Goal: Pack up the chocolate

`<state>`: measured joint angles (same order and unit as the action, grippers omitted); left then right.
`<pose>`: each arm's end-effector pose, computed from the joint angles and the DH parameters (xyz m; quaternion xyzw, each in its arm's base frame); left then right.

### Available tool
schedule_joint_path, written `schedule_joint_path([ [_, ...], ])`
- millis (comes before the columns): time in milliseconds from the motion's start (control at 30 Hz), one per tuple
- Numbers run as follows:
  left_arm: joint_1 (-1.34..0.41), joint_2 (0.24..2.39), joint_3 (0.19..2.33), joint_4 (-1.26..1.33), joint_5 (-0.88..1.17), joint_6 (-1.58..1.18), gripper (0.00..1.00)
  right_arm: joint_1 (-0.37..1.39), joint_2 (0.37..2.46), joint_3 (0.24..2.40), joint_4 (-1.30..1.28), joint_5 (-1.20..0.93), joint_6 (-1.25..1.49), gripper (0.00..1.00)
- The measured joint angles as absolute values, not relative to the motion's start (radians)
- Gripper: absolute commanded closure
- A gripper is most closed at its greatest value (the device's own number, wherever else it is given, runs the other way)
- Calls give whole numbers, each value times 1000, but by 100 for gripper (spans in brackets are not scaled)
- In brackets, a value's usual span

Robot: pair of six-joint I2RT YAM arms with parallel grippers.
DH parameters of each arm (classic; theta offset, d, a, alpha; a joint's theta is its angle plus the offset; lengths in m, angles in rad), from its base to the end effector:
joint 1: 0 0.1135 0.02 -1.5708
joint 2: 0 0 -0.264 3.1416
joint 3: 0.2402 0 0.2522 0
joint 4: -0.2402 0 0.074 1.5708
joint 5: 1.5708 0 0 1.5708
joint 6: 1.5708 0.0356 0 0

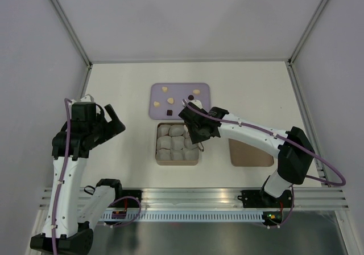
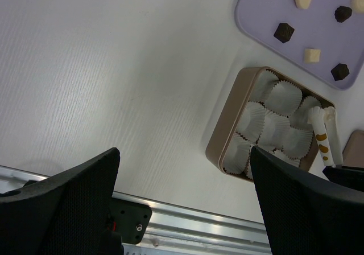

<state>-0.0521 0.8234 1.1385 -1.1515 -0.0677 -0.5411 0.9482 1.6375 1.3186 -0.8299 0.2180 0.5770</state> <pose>0.1282 -0.0043 0.3588 -0.2376 0.9021 -0.0747 0.3524 0.2008 0.2665 0.2579 -0.1570 0.9595 0.0669 0.2240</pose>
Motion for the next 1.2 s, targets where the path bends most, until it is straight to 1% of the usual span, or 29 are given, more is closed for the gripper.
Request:
schedule_joint_path([
  [833, -52, 808, 1138, -1176, -73, -541, 0, 973, 1693, 1314, -830, 266, 633, 89],
  [1033, -52, 805, 1138, -1177, -76, -540, 0, 978, 1700, 1314, -830, 272, 642, 86],
  [1200, -52, 804, 1138, -1180, -77, -540, 0, 978, 1707, 1315, -830, 279, 652, 85],
])
